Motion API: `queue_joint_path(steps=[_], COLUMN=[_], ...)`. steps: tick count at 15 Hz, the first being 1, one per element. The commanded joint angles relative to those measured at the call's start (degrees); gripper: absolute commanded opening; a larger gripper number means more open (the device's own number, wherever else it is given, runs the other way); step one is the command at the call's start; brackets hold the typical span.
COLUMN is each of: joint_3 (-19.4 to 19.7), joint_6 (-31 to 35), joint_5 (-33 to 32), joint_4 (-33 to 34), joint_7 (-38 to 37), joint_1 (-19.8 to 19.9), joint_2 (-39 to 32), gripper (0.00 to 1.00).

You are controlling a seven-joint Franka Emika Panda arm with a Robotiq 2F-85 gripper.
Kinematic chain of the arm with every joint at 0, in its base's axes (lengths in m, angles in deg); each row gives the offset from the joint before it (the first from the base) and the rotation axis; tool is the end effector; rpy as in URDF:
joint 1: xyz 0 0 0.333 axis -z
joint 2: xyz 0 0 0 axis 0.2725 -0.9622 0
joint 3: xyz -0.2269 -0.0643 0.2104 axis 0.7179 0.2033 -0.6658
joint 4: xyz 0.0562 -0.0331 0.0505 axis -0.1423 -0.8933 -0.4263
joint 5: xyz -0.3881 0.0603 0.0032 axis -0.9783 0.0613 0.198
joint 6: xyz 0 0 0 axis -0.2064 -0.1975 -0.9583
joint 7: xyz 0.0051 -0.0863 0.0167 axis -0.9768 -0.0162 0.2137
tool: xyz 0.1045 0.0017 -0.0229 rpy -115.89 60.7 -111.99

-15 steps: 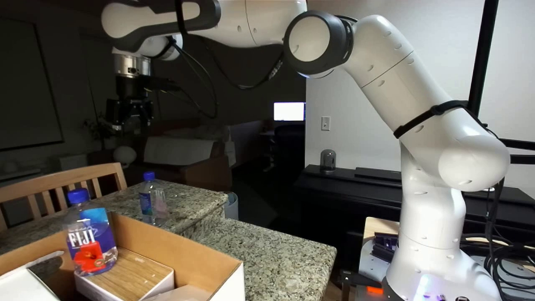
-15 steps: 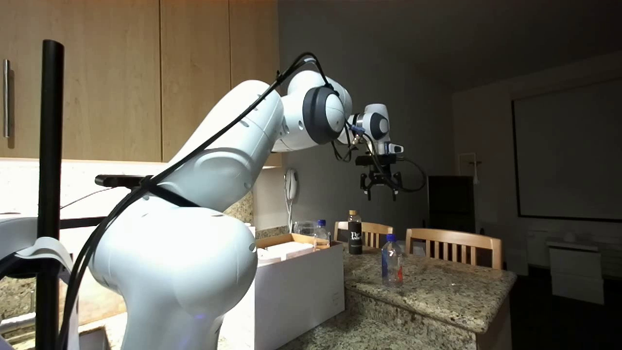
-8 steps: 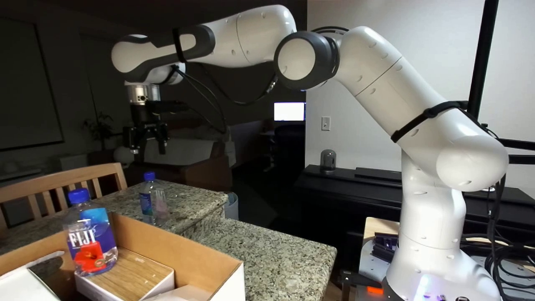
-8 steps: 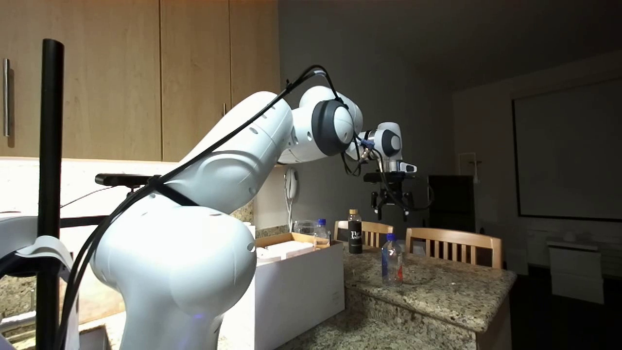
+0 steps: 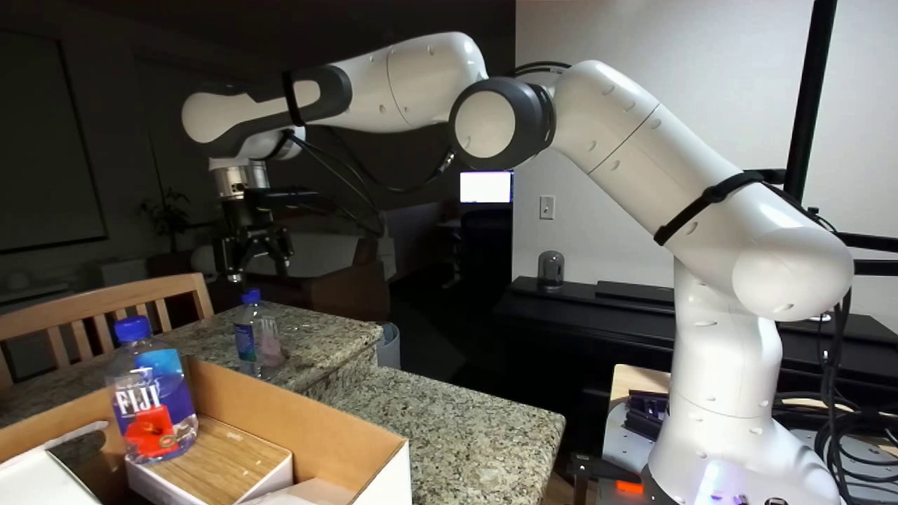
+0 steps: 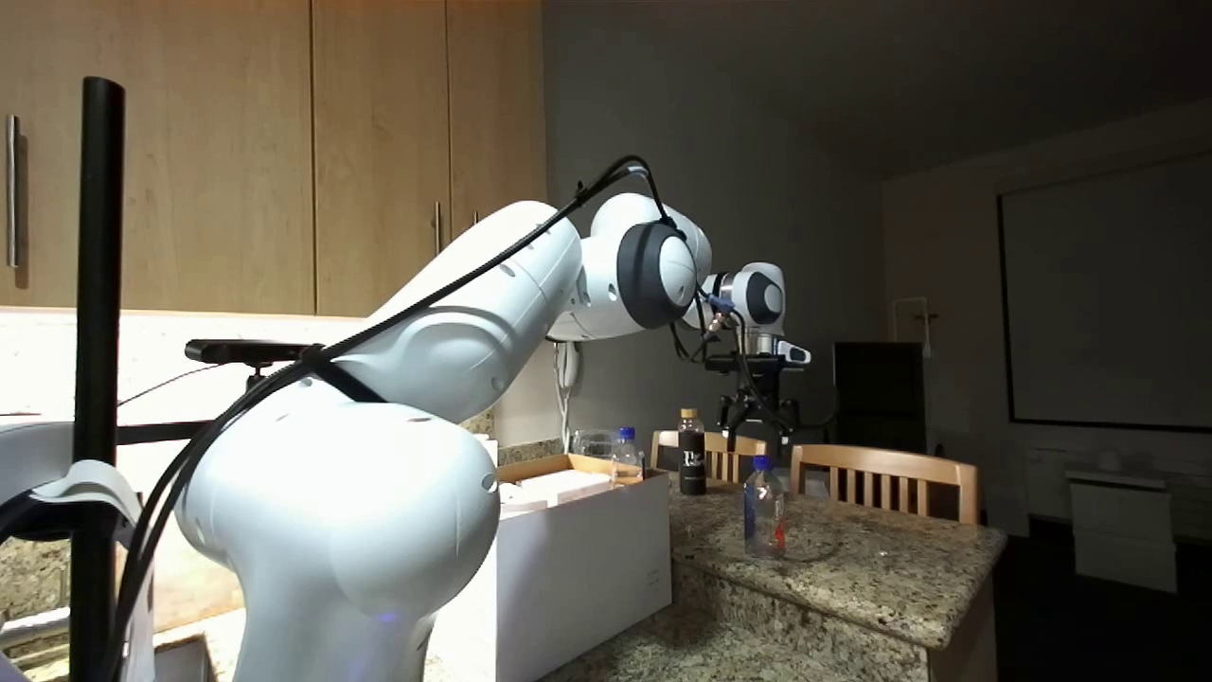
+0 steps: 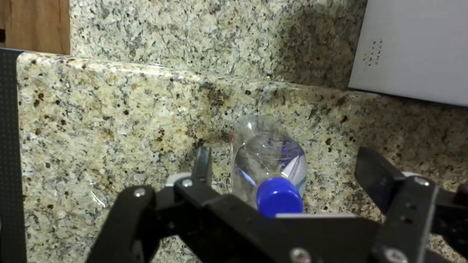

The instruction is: Put the water bottles on the counter in the box

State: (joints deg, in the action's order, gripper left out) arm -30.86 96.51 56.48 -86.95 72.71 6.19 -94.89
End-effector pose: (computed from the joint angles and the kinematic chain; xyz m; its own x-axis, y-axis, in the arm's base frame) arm 0.7464 0.1013 0.3966 0.9896 0.0811 -0.1187 0.0791 -0.9966 -0.0217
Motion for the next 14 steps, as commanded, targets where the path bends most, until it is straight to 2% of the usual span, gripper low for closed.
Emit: queue_joint_path(steps=[1, 4, 5, 6, 14], joint_3=[-0.36, -0.52, -0.56, -0.61, -0.52], joint_6=[-1.23, -1.10, -1.09, -1.06, -0.04], joint_5=[1.11, 1.12, 1.09, 1.03, 0.57], joint_4=[3.30, 4.90, 5.39, 5.92, 9.06], joint_7=[-1.03, -0.92, -0.92, -0.93, -0.92], joint_1=[0.48, 0.43, 0.39, 0.33, -0.30], joint_2=[-2.17, -3.72, -4.16, -4.59, -6.49], gripper=[1.00, 1.00, 0.75, 0.74, 0.20])
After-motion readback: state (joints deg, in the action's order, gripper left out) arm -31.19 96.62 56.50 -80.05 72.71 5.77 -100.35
